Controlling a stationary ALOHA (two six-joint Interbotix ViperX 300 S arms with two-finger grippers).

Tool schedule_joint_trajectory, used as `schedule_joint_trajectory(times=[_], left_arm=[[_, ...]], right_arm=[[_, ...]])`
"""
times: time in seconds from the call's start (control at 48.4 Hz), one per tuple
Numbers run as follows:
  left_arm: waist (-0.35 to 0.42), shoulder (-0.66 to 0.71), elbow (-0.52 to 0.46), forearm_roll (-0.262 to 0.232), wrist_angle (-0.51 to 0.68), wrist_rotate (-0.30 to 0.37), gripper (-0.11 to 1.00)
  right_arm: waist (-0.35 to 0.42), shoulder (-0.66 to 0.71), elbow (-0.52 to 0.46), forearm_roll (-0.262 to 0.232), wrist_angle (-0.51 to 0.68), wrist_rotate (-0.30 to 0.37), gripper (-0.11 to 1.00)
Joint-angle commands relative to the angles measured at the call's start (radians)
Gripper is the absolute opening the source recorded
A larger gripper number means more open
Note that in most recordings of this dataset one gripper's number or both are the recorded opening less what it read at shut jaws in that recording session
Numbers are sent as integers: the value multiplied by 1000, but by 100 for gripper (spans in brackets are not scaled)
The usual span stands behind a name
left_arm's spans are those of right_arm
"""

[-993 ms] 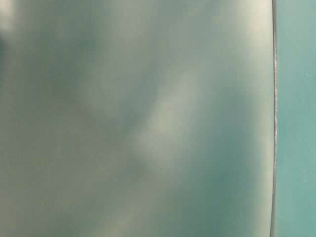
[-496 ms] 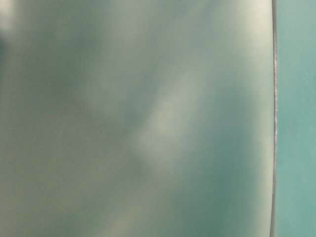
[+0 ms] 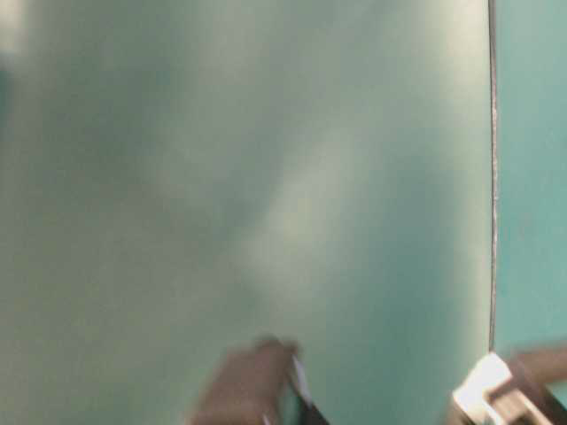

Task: Move the cup toward the block with left arm.
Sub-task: 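Lift the cup and carry it right toward the orange cube, then hold the cup raised beside the orange cube with the left gripper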

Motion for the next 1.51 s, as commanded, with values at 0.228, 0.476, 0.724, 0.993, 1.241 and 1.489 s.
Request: schedule_joint_trajectory(times=[0.228, 0.476, 0.724, 0.993, 1.241, 1.489], left_arm=[[137, -12, -155, 2, 52, -5, 69], [209, 49, -307, 2, 123, -6, 69], [278, 121, -468, 5, 308, -5, 69], [348, 170, -554, 8, 331, 5, 69], [347, 224, -586, 8, 278, -2, 69], [322, 252, -597, 8, 276, -5, 69]], right_arm=[[0, 3, -31, 0, -5, 3, 0], [2, 3, -31, -2, -3, 2, 0], [0, 3, -31, 0, -8, 2, 0], [0, 0, -32, 0, -8, -2, 0], [0, 0, -32, 0, -3, -3, 0], [2, 0, -32, -2, -5, -3, 0]])
